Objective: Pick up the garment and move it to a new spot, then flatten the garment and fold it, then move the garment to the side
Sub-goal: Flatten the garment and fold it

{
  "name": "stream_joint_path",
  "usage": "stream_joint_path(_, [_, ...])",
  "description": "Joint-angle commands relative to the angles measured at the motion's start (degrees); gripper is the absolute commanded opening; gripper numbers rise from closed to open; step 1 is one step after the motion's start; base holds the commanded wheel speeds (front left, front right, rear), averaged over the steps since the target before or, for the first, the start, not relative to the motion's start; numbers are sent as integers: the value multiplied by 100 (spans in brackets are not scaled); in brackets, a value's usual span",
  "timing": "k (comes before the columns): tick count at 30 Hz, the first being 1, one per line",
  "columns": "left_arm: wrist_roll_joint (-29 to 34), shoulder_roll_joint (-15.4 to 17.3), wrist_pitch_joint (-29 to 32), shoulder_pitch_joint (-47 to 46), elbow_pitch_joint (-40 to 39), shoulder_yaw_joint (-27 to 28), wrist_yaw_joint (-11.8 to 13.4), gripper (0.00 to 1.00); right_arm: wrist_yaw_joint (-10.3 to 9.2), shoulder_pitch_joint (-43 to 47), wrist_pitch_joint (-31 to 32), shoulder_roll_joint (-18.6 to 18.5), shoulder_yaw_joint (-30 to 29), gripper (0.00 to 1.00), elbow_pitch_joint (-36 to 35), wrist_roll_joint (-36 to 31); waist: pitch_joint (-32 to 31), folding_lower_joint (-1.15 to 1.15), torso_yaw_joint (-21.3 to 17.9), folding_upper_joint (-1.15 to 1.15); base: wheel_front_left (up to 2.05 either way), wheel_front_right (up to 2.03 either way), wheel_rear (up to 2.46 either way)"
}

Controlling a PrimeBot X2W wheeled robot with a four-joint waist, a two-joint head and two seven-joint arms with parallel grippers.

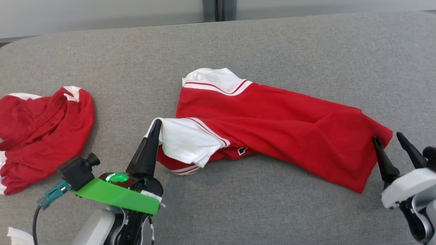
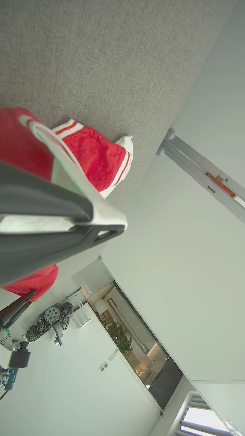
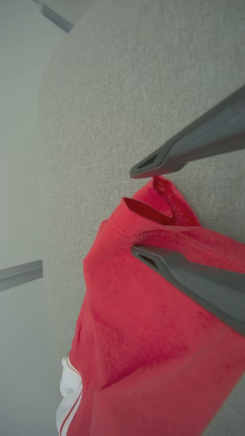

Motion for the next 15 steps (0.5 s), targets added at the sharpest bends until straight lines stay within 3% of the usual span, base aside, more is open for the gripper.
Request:
stream_joint_path(1, [150,-121,-13,24,-5,155,-16,0,-5,340,-61,138,-198,100,-185,-225,82,0,33,0,0,0,0])
stream_joint_path(5, [417,-305,-16,129,-18,423,-16,0,-7,1188,-106,443,-523,100,-878,-655,139,0,-35,0,0,0,0])
stream_joint_path(9, [560,-363,-17,156,1,535,-16,0,-6,1763,-98,674,-361,100,-1517,-802,184,0,-103,0,0,0,0])
stream_joint_path(15, [659,-343,-16,104,37,565,-16,0,-6,2029,37,757,-80,100,-1584,-902,206,0,-122,0,0,0,0])
